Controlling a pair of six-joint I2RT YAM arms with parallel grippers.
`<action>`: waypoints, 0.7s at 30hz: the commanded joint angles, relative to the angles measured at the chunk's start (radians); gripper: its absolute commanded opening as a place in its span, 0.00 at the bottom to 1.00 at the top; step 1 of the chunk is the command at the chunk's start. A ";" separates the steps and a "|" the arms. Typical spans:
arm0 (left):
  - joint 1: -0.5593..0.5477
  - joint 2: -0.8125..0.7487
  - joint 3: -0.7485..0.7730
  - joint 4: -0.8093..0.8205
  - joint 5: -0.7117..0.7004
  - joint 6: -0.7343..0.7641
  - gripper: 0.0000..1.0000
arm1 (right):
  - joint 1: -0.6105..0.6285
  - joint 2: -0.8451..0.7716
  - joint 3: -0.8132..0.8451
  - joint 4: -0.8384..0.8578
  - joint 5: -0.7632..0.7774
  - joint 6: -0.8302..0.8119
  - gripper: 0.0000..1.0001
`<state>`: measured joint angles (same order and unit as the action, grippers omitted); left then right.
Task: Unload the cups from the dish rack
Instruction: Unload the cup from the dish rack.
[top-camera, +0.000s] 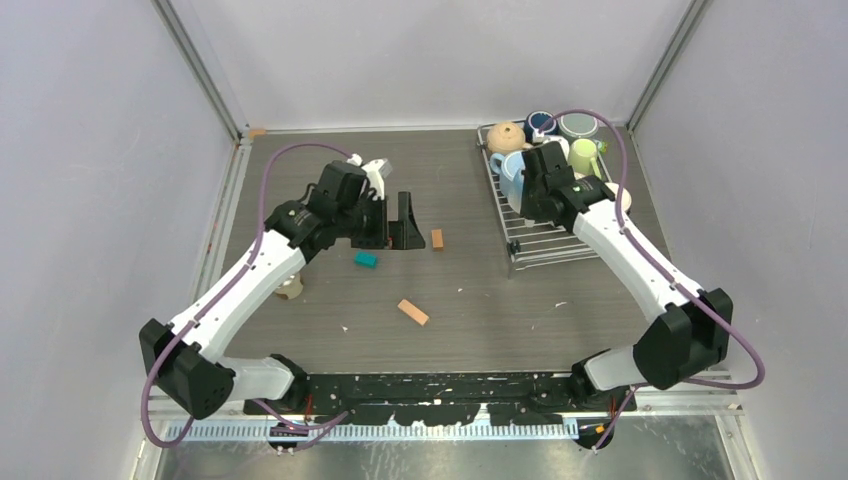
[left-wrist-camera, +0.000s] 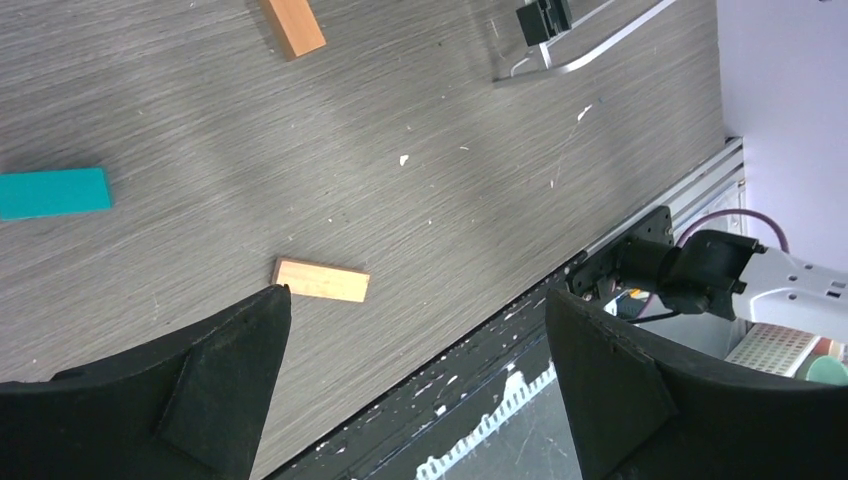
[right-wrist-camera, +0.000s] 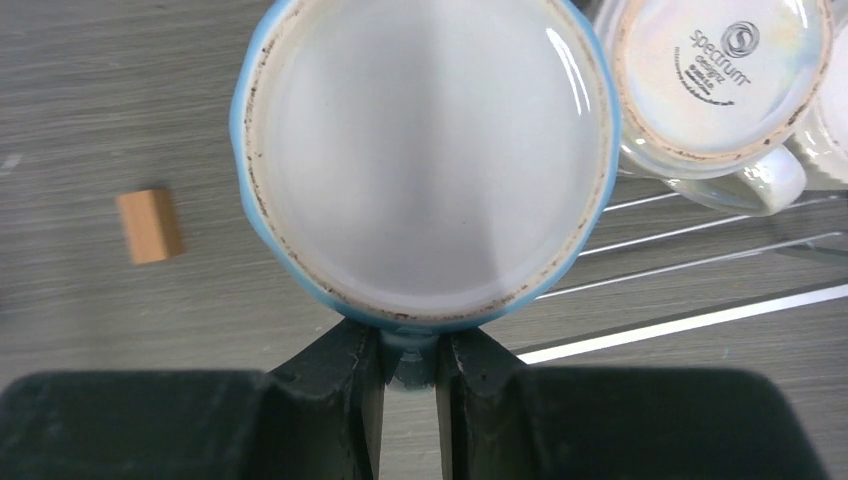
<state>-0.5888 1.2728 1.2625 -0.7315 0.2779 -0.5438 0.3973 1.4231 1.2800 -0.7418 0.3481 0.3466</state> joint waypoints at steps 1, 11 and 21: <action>0.011 0.008 0.044 0.080 0.004 -0.053 1.00 | 0.023 -0.087 0.108 0.017 -0.134 0.055 0.01; 0.091 -0.013 0.005 0.304 0.125 -0.241 1.00 | 0.076 -0.115 0.131 0.131 -0.479 0.223 0.01; 0.215 -0.012 -0.130 0.636 0.321 -0.561 1.00 | 0.125 -0.078 0.086 0.374 -0.750 0.422 0.01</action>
<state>-0.4107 1.2865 1.1706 -0.2974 0.4969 -0.9459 0.5011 1.3586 1.3529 -0.6182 -0.2417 0.6559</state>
